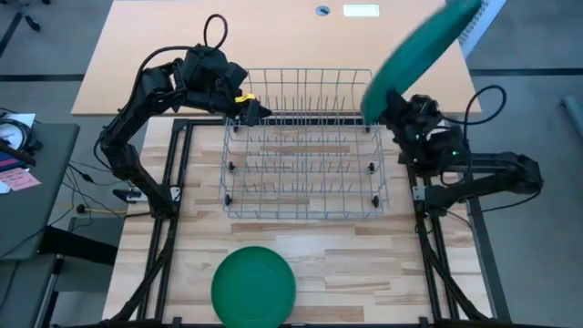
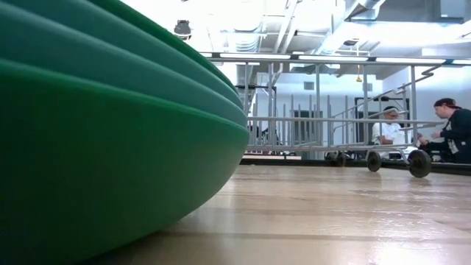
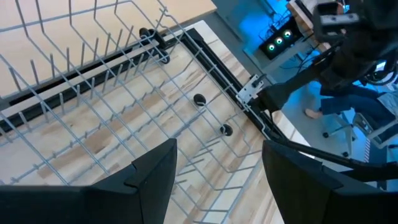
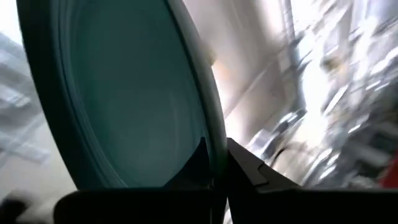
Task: Sort dishes
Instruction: Put the dark blue plate in the dish rack
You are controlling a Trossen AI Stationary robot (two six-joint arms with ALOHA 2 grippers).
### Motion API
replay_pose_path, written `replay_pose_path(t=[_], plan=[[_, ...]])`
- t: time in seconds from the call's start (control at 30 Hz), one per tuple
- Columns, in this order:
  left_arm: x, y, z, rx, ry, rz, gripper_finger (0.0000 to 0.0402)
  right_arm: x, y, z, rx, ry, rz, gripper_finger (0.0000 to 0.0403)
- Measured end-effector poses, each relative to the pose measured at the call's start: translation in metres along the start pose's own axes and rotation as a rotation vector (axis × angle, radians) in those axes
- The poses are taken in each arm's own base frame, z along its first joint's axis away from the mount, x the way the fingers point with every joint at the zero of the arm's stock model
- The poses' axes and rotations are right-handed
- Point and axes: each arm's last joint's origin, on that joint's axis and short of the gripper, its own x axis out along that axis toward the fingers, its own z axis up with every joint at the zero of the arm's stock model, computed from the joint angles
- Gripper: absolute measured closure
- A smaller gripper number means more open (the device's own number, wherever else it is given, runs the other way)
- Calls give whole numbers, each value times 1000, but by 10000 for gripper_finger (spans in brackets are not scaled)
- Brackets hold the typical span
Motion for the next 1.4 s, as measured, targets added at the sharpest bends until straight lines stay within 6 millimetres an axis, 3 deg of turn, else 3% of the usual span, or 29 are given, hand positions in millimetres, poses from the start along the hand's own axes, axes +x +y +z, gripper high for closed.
replay_pose_path(t=[0.4,0.6,0.87,1.2,1.4], plan=[[0,2,-2,22,16,24,171,-25,8,29,-241,27,-463,382],[0,4,-5,55,48,43,171,-41,20,37,-292,114,-523,382],[-6,-1,-3,59,35,-35,171,-50,30,29,-359,208,-520,382],[-17,-17,4,153,-86,-193,171,-57,26,21,-436,299,-577,382],[-15,-21,11,156,-164,-212,171,-58,24,32,-544,289,-601,382]])
